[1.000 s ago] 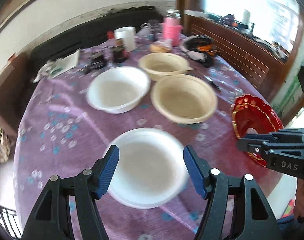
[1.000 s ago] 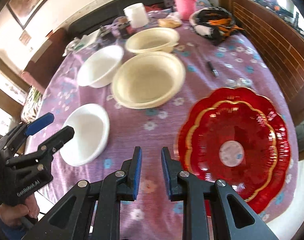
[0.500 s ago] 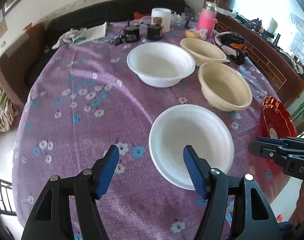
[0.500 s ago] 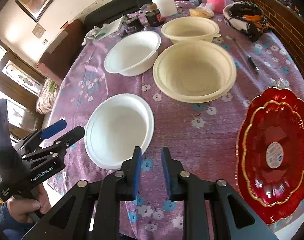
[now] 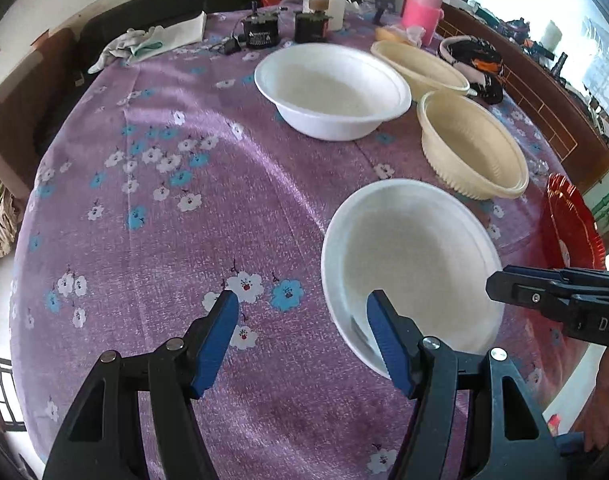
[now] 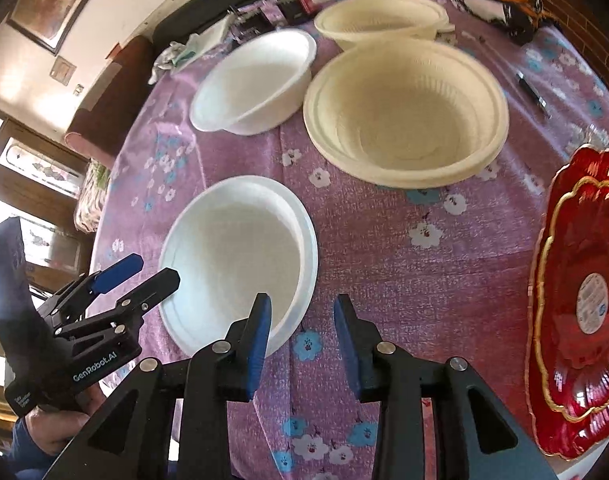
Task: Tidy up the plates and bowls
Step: 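Move both grippers toward the white bowl, then close both grippers on the rim of the white bowl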
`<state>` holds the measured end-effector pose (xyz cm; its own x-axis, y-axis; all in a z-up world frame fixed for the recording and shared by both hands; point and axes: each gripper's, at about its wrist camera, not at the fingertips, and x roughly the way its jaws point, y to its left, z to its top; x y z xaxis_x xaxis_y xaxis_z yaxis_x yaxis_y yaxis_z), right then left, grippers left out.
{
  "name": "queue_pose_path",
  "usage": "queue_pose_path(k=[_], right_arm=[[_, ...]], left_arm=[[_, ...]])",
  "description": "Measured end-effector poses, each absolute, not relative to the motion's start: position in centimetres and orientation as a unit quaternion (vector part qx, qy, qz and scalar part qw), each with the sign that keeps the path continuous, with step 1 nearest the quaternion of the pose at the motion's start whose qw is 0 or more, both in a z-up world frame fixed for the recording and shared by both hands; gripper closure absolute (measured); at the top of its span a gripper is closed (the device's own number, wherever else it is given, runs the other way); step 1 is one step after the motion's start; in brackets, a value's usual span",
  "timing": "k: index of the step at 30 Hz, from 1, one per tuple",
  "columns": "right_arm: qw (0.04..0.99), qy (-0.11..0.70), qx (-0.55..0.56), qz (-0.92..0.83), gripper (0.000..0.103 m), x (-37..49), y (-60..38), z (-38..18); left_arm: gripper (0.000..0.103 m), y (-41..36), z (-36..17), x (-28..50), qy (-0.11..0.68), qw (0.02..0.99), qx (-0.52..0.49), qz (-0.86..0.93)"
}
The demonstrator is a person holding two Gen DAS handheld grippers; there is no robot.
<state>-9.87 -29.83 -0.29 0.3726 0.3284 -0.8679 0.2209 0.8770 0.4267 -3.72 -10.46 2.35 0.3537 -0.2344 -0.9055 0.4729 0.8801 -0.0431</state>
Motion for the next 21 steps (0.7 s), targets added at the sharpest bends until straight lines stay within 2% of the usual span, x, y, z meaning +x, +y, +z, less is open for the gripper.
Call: queue_pose_path(k=[2,4,5,7,9,21], right_arm=[[0.787,0.563,0.248,0.034,0.068,-9.6,-29.7,-0.8],[0.785,0.566,0.248,0.036,0.074,-9.4,-29.5,-1.1],[0.784,0.568,0.247,0.034,0.08,-9.3,-29.4,-1.3],[0.784,0.569,0.245,0.036,0.084,-9.1,-29.2,-1.5],[0.787,0.568,0.239,0.039,0.088,-9.0,-29.0,-1.4],[0.791,0.567,0.227,0.041,0.088,-9.7,-29.1,-0.8]], left_arm=[[0.041,-10.7,1.9,-3.6,0.528,0.81,0.118,-0.226],[0.062,-10.9,1.6,-3.4,0.531,0.804,0.123,-0.238],[0.065,-11.2,1.5,-3.4,0.533,0.8,0.124,-0.246],[0.074,-11.7,1.3,-3.5,0.53,0.797,0.135,-0.256],[0.075,-12.1,1.4,-3.8,0.523,0.798,0.149,-0.259],[0.075,-12.4,2.1,-4.8,0.511,0.804,0.153,-0.262]])
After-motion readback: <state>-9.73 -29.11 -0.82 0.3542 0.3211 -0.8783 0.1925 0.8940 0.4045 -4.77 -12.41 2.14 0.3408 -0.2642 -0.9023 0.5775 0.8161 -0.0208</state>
